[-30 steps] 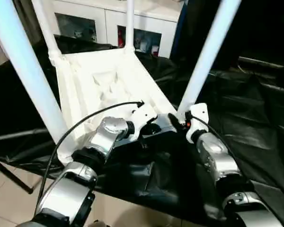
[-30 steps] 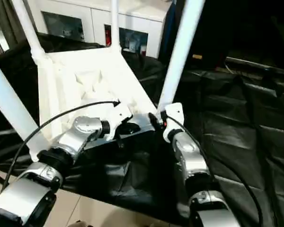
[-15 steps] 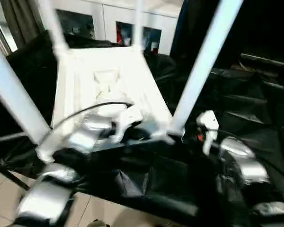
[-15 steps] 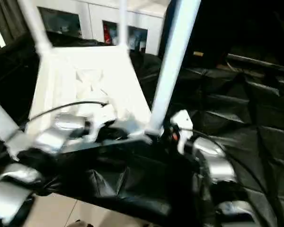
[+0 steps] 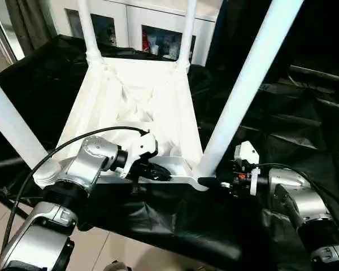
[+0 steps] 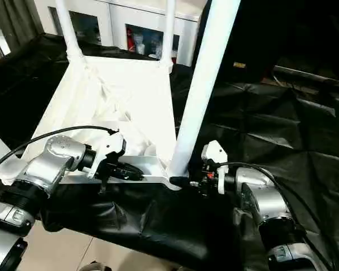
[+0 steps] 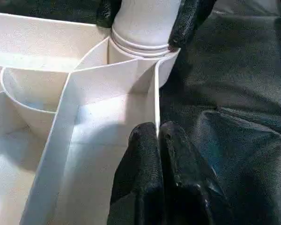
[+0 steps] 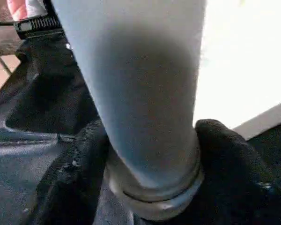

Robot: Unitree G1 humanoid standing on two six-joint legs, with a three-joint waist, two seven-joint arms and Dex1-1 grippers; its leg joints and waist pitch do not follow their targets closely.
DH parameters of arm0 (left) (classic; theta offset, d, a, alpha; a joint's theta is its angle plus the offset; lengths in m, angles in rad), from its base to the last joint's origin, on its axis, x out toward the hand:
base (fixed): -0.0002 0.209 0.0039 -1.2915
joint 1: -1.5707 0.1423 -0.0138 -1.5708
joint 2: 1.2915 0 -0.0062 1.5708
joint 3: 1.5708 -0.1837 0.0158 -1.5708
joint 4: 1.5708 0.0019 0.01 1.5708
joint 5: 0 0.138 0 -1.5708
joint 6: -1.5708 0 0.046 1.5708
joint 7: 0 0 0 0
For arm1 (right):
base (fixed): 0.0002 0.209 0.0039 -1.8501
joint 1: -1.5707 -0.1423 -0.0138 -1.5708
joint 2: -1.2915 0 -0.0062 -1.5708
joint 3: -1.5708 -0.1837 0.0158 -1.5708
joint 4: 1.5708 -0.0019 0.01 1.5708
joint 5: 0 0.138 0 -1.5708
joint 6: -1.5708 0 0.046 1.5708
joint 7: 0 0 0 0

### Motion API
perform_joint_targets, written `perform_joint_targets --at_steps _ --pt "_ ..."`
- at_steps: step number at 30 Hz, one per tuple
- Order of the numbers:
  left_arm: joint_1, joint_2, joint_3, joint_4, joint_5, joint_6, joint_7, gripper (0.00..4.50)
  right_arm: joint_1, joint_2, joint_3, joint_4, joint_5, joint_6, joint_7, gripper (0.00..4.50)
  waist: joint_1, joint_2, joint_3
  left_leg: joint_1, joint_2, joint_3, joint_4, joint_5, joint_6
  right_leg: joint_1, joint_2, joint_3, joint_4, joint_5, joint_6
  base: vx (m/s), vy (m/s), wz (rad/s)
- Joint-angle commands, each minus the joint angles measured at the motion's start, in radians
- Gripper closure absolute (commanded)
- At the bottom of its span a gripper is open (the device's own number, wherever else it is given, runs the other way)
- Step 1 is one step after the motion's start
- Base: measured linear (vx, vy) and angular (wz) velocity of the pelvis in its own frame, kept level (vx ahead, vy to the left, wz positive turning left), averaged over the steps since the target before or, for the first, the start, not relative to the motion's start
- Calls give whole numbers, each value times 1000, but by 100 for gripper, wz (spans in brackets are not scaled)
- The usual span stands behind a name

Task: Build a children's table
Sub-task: Rotate leg to tighten

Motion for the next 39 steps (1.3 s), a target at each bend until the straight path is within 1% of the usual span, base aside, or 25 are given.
perform_joint_targets --at_steps 1,4,5,6,7,8,10,11,13,14,16,17,20,22,24,26,27,28,29,30,32,33,35,37,39 --pt "12 -20 -23 -16 -8 -1 -11 450 5 3 18 -19 8 14 15 179 2 3 -57 10 33 -8 -60 -144 60 49 -60 36 -52 -70 -258 0 0 0" --pt "-1 -48 -5 17 18 -25 102 450 19 24 5 -8 -5 9 -44 188 1 2 -56 10 33 -9 -60 -156 55 48 -61 36 -54 -83 -255 0 0 0" --pt "-1 -48 -5 17 18 -25 102 450 19 24 5 -8 -5 9 -44 191 1 0 -54 13 32 -9 -61 -176 48 45 -61 37 -59 -112 -249 0 0 0" --pt "-12 -68 7 43 34 -38 178 450 22 43 -4 12 -25 1 -109 191 -2 -1 -52 11 30 -12 -64 -197 39 46 -63 37 -64 -163 -235 0 0 0" --pt "-13 -69 8 45 35 -39 185 450 23 45 -4 14 -27 0 -115 191 -3 2 -51 12 30 -13 -65 -211 34 43 -65 38 -68 -193 -227 0 0 0" --pt "-13 -69 8 45 35 -39 185 450 23 45 -4 14 -27 0 -115 192 -4 0 -48 16 30 -14 -67 -245 20 39 -65 39 -76 -258 -209 0 0 0" --pt "-36 -110 24 90 58 -42 310 450 23 88 -20 48 -54 -8 -237 193 -5 2 -47 19 31 -16 -69 -279 4 34 -66 40 -83 -328 -185 0 0 0" --pt "-45 -126 29 105 67 -42 357 450 23 104 -27 58 -63 -3 -285 193 -7 0 -45 22 29 -17 -70 -297 -4 31 -65 40 -89 -367 -169 0 0 0" --pt "-62 -163 36 132 81 -28 443 450 22 144 -39 70 -73 2 -371 193 -8 0 -46 17 28 -20 -73 -294 -11 33 -65 40 -90 -389 -150 0 0 0" --pt "-67 -175 37 139 83 -20 465 450 19 157 -43 77 -78 6 -403 193 -8 0 -45 21 29 -22 -73 -309 -13 30 -66 39 -93 -410 -142 0 0 0" --pt "-76 -200 38 157 89 -15 508 450 8 183 -51 99 -97 3 -480 194 -10 1 -44 20 28 -22 -74 -319 -14 27 -67 39 -97 -435 -133 0 0 0" --pt "-84 -223 40 172 92 -10 546 450 -10 209 -70 133 -104 10 -566 194 -12 2 -43 18 27 -25 -75 -329 -15 29 -66 37 -98 -454 -125 0 0 0" --pt "-106 -291 42 211 104 -6 646 450 -69 285 -127 225 -107 33 -791 194 -23 4 -45 18 25 -27 -75 -335 -29 24 -66 37 -100 -468 -119 0 0 0" --pt "-108 -307 37 215 108 -9 655 450 -79 306 -135 232 -105 44 -828 194 -29 2 -46 18 23 -27 -74 -340 -27 25 -65 36 -102 -460 -118 0 0 0" --pt "-108 -330 16 216 119 -23 636 450 -91 332 -105 232 -147 26 -861 194 -29 2 -48 12 23 -25 -75 -318 -11 29 -64 38 -98 -407 -120 0 0 0" --pt "-106 -330 13 212 118 -24 626 450 -89 328 -85 232 -164 1 -845 194 -29 3 -50 11 24 -23 -74 -301 -3 31 -63 39 -93 -360 -131 0 0 0" --pt "-105 -330 13 210 117 -24 622 450 -88 326 -76 232 -171 -9 -838 159 -29 4 -50 12 24 -23 -74 -297 -1 30 -62 39 -92 -345 -136 0 0 0" --pt "-104 -327 11 209 115 -30 613 450 -88 322 -68 232 -176 -34 -820 159 -30 1 -50 9 24 -22 -74 -291 2 32 -62 39 -90 -328 -143 0 0 0" --pt "-103 -319 9 208 113 -35 599 450 -88 314 -62 228 -179 -57 -800 124 -29 2 -50 9 23 -21 -73 -282 4 34 -63 39 -89 -321 -147 0 0 0" --pt "-104 -316 10 213 113 -39 593 450 -92 311 -61 233 -180 -74 -794 124 -29 3 -51 10 23 -20 -73 -283 6 34 -63 39 -89 -315 -149 0 0 0" --pt "-103 -299 10 214 111 -50 563 450 -102 291 -70 243 -171 -96 -761 118 -30 1 -49 9 23 -19 -73 -293 13 34 -62 39 -90 -318 -156 0 0 0" --pt "-101 -289 11 211 109 -54 544 450 -107 278 -73 243 -167 -105 -745 99 -29 2 -49 10 24 -20 -74 -296 14 34 -63 39 -91 -326 -155 0 0 0" --pt "-97 -266 14 203 103 -59 500 450 -110 244 -71 225 -160 -123 -676 99 -28 1 -49 9 23 -20 -72 -300 21 36 -64 39 -93 -343 -152 0 0 0" --pt "-93 -247 15 193 93 -62 457 450 -106 217 -77 204 -133 -115 -583 99 -28 3 -49 11 25 -19 -73 -294 26 35 -62 39 -91 -327 -158 0 0 0" --pt "-86 -224 15 180 81 -72 404 450 -97 185 -75 174 -102 -105 -483 99 -27 2 -51 7 26 -19 -72 -275 36 40 -63 40 -88 -300 -167 0 0 0"
